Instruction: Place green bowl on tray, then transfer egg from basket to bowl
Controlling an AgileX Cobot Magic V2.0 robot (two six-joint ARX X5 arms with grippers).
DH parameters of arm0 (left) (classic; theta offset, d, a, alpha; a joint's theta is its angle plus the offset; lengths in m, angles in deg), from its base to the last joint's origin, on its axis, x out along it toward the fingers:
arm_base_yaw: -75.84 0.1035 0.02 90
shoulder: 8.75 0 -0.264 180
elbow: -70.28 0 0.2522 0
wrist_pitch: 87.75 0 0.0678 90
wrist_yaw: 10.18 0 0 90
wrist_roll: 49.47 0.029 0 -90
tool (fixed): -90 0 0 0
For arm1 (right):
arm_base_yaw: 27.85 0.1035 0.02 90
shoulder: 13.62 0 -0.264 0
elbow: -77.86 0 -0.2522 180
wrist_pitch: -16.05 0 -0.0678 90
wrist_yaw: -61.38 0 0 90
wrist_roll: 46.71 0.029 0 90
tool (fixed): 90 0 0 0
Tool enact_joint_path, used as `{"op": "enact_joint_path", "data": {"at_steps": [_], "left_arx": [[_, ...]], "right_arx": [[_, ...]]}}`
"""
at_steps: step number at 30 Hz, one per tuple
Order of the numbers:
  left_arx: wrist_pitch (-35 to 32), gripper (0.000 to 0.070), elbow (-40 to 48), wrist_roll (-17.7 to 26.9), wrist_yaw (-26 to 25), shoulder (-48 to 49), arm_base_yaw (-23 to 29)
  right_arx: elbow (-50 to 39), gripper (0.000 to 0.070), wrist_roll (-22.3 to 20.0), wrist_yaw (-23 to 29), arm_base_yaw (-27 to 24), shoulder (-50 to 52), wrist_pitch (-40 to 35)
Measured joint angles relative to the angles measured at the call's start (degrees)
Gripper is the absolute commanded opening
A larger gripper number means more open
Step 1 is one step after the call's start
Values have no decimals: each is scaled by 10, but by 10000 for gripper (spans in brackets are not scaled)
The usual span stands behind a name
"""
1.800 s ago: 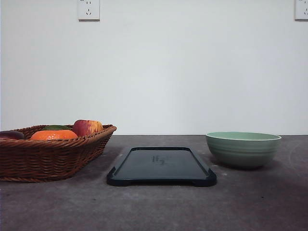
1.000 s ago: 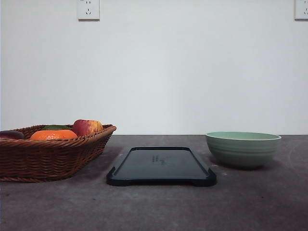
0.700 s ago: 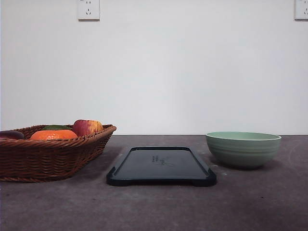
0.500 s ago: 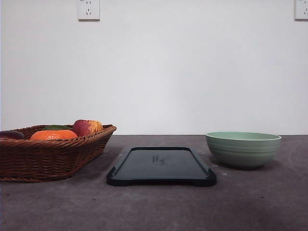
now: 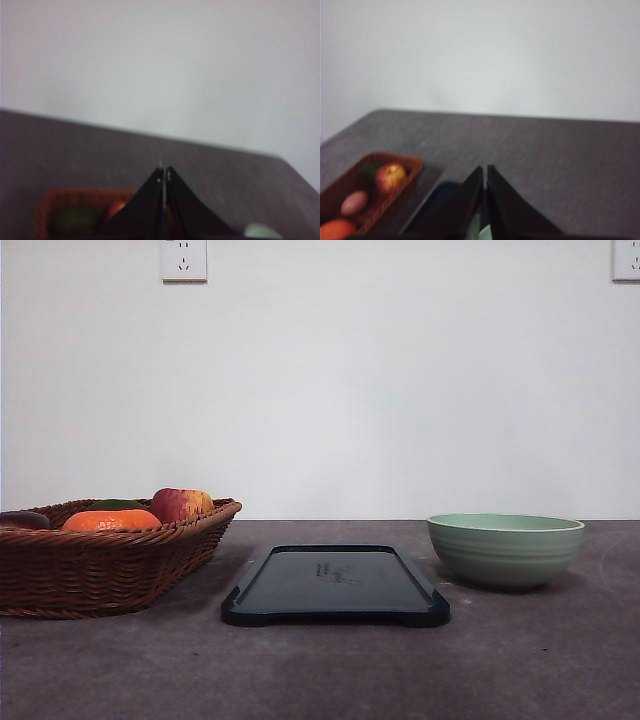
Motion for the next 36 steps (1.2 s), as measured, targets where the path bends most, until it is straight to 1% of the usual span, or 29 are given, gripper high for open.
{"op": "enact_joint_path", "data": {"at_steps": [4, 8, 10, 13, 15, 17, 18, 21, 22, 23, 24, 30, 33, 36], "left_arx": [[72, 0, -43, 37, -36, -40, -11], [155, 0, -76, 86, -39, -75, -28], [201, 0, -93, 118, -39, -94, -39], [251, 0, -114, 164, -39, -117, -57], [273, 0, -124, 191, -39, -129, -69], [281, 2, -127, 211, -39, -138, -80], [282, 25, -127, 218, -39, -141, -85], [280, 213, -127, 229, -39, -144, -96], [280, 275, -127, 231, -40, -144, -98], [279, 309, -127, 233, -40, -144, -98], [278, 319, -127, 233, -40, -144, -98], [278, 318, -127, 234, -40, -144, -98], [278, 318, -127, 234, -40, -144, -98], [278, 315, -127, 234, -40, -144, -98]], "right_arx": [[33, 4, -35, -1, 21, -35, 52], [52, 4, -70, -1, 41, -62, 106], [57, 4, -84, -2, 52, -75, 130], [61, 4, -100, -2, 66, -94, 164], [61, 5, -109, -2, 74, -107, 186], [61, 10, -117, -1, 81, -120, 205], [61, 40, -121, -1, 83, -125, 209], [61, 307, -129, 2, 87, -130, 216], [61, 361, -130, 4, 87, -129, 216], [61, 387, -130, 6, 87, -129, 216], [61, 390, -130, 8, 87, -129, 216], [61, 386, -123, 34, 87, -129, 219], [61, 370, -104, 41, 87, -130, 220], [73, 367, -78, 63, 86, -139, 250]]}}
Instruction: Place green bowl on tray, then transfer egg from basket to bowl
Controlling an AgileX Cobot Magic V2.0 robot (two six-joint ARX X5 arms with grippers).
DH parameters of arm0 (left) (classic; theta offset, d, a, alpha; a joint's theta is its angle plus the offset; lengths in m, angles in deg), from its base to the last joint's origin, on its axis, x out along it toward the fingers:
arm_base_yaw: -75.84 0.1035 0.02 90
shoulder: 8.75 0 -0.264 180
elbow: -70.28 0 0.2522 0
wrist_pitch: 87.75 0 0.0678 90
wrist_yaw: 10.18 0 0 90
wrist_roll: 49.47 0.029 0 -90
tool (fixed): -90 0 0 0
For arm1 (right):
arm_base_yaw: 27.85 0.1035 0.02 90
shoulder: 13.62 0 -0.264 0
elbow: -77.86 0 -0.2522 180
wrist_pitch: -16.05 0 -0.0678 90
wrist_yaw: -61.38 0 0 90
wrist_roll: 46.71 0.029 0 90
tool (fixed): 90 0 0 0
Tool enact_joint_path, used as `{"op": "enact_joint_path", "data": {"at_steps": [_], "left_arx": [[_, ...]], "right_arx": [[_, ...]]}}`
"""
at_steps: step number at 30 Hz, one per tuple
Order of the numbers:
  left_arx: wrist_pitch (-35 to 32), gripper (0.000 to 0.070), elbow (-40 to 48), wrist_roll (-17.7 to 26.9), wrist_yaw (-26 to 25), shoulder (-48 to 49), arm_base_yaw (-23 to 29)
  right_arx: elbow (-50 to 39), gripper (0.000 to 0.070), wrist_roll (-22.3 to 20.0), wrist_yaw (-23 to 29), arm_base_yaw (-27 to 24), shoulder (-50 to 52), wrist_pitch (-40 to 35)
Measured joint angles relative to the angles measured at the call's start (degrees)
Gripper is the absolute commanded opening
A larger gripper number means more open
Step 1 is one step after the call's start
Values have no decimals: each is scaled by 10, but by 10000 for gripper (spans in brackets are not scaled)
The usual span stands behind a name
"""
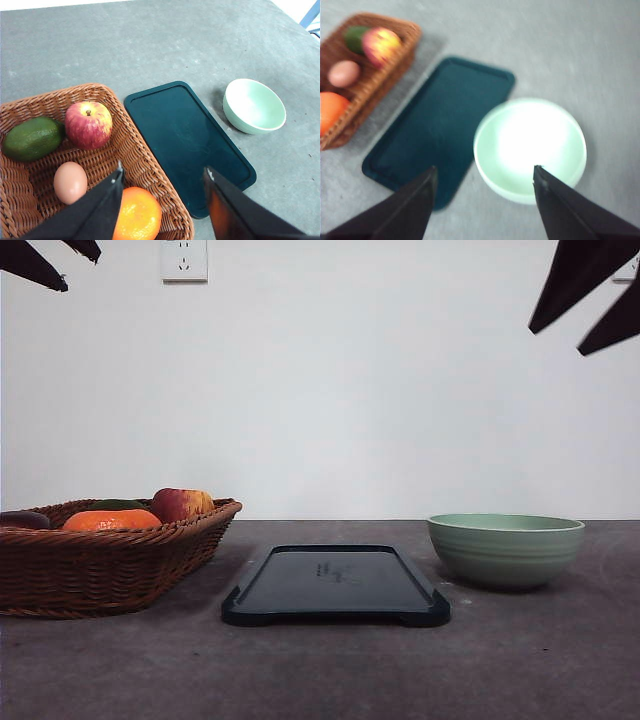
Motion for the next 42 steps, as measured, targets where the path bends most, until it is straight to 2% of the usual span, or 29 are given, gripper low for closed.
{"op": "enact_joint_path", "data": {"at_steps": [8, 13, 21, 30, 33, 39, 42], "left_arx": [[0, 310, 0, 0, 0, 0, 0], [0, 310, 0, -2, 0, 0, 0], [1, 310, 0, -2, 0, 0, -1], [1, 310, 0, -2, 0, 0, -2], [2, 310, 0, -2, 0, 0, -2], [2, 310, 0, -2, 0, 0, -2], [2, 310, 0, -2, 0, 0, -2]], "right_arx": [[100, 367, 30, 52, -22, -109, 148], [162, 366, 34, 59, -39, -190, 198], [213, 366, 32, 60, -52, -304, 202], [216, 363, 26, 62, -56, -398, 155], [216, 293, 26, 62, -57, -418, 136], [216, 3, 25, 62, -60, -446, 116], [216, 0, 24, 63, -61, -448, 111]]}}
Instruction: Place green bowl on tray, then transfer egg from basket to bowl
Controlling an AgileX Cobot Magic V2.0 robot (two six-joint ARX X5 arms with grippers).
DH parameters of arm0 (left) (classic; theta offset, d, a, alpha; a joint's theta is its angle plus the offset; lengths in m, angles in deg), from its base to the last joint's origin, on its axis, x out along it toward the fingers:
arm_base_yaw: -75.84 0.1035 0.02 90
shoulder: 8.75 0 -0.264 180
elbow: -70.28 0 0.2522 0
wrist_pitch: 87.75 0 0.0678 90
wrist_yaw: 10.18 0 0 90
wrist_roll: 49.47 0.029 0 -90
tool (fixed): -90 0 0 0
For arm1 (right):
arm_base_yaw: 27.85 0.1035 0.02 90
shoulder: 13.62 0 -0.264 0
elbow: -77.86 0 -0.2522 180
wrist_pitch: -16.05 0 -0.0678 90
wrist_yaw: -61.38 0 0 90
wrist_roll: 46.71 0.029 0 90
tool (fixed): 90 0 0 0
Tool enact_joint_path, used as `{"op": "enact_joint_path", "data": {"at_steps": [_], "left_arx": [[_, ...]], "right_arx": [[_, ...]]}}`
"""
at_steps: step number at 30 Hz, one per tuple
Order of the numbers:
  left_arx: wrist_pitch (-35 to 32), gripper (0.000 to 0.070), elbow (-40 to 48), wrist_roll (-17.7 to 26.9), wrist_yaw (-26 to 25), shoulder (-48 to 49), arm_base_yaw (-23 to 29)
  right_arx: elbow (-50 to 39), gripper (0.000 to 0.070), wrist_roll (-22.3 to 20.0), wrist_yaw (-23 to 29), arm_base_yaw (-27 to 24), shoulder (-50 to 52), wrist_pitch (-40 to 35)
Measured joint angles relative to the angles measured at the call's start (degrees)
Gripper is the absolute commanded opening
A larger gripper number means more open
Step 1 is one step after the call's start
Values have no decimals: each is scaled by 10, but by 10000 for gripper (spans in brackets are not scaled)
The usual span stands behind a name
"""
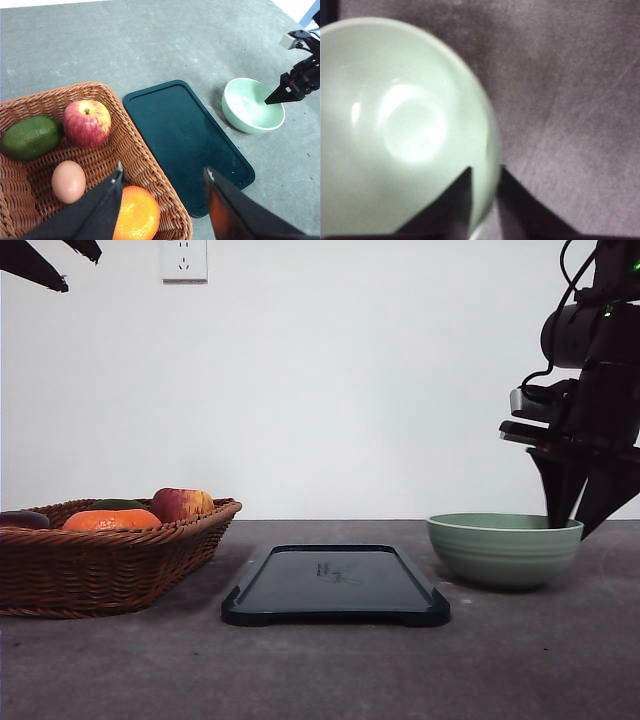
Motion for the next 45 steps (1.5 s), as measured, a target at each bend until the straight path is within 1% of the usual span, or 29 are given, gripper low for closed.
{"op": "enact_joint_path", "data": {"at_steps": [3, 6, 12, 15, 21, 28, 32, 40, 45], "left_arx": [[0, 310, 0, 0, 0, 0, 0], [0, 310, 0, 0, 0, 0, 0], [0, 310, 0, 0, 0, 0, 0], [0, 310, 0, 0, 0, 0, 0], [0, 310, 0, 0, 0, 0, 0], [0, 310, 0, 0, 0, 0, 0], [0, 310, 0, 0, 0, 0, 0], [0, 310, 0, 0, 0, 0, 0], [0, 310, 0, 0, 0, 0, 0]], "right_arx": [[3, 0, -1, 0, -2, 0, 3], [21, 0, -1, -1, -3, 0, 41], [109, 0, -1, -33, 7, 0, 141], [152, 0, -1, -35, 28, 0, 166], [217, 0, -1, -34, 82, -9, 168], [265, 0, -1, -28, 138, -71, 166], [285, 0, -1, -15, 162, -101, 158], [297, 0, -1, -15, 185, -148, 139], [297, 0, -1, 1, 186, -172, 129]]}}
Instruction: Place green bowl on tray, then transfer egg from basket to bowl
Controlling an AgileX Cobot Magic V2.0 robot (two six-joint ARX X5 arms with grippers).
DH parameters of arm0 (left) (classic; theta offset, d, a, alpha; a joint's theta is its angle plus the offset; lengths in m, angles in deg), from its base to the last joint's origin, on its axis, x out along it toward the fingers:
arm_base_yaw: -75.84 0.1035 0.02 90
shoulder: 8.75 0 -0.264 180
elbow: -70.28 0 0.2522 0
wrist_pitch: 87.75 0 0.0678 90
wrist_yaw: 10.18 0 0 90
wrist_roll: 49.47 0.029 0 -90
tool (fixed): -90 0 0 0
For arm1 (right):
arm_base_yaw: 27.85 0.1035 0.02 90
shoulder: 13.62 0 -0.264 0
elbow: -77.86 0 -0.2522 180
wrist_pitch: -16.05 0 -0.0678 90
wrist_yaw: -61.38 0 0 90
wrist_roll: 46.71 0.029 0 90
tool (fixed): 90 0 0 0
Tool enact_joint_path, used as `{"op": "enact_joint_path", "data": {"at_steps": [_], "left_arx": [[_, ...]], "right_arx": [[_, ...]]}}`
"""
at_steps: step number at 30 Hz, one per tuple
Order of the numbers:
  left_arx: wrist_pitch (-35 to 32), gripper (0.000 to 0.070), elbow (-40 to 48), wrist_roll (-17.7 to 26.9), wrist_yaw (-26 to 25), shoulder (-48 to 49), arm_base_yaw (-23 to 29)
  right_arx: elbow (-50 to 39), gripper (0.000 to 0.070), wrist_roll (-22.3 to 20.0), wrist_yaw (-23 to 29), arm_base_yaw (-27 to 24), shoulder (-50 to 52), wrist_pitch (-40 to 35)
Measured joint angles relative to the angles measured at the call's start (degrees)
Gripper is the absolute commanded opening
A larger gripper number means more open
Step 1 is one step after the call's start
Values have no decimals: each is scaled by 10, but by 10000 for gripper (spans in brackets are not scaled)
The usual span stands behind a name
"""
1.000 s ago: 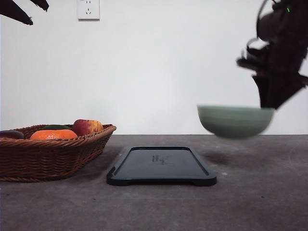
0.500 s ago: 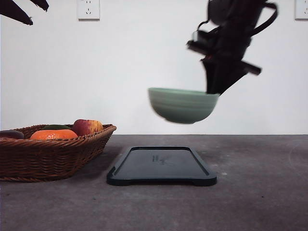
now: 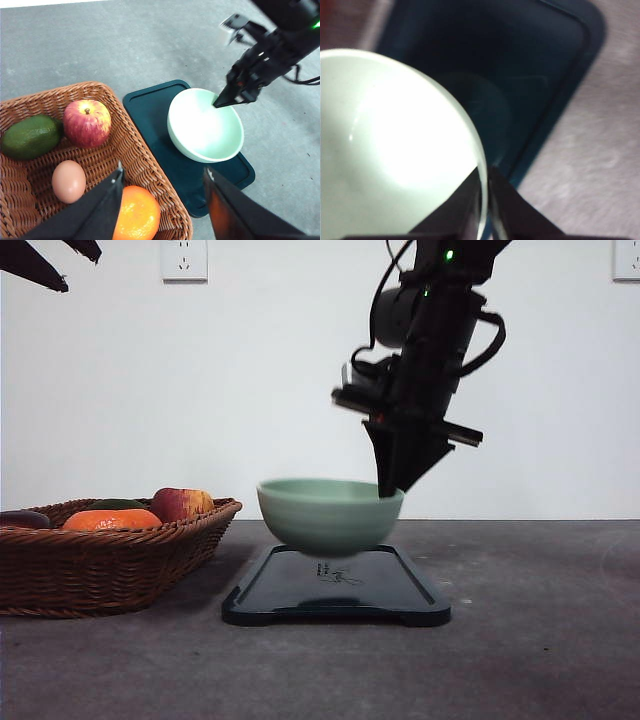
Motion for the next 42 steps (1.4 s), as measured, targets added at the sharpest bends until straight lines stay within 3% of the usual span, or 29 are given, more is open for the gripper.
{"op": "enact_joint_path", "data": {"at_steps": [8, 9, 12, 15, 24, 29, 34, 42], "left_arx": [[0, 310, 0, 0, 0, 0, 0], [0, 310, 0, 0, 0, 0, 0], [0, 310, 0, 0, 0, 0, 0], [0, 310, 0, 0, 0, 0, 0], [8, 310, 0, 0, 0, 0, 0], [16, 310, 0, 0, 0, 0, 0], [33, 310, 0, 0, 0, 0, 0], [44, 310, 0, 0, 0, 0, 0]], "right_arx": [[0, 16, 0, -2, 0, -14, -5], [0, 35, 0, -2, 1, -18, -3], [0, 184, 0, -2, 4, -27, -2], [2, 255, 0, -2, 9, -28, -2], [23, 254, 0, 0, 10, 28, 8], [16, 248, 0, 1, 10, 93, -55], [-70, 246, 0, 13, 10, 172, -144], [-321, 246, 0, 12, 10, 316, -305]]}}
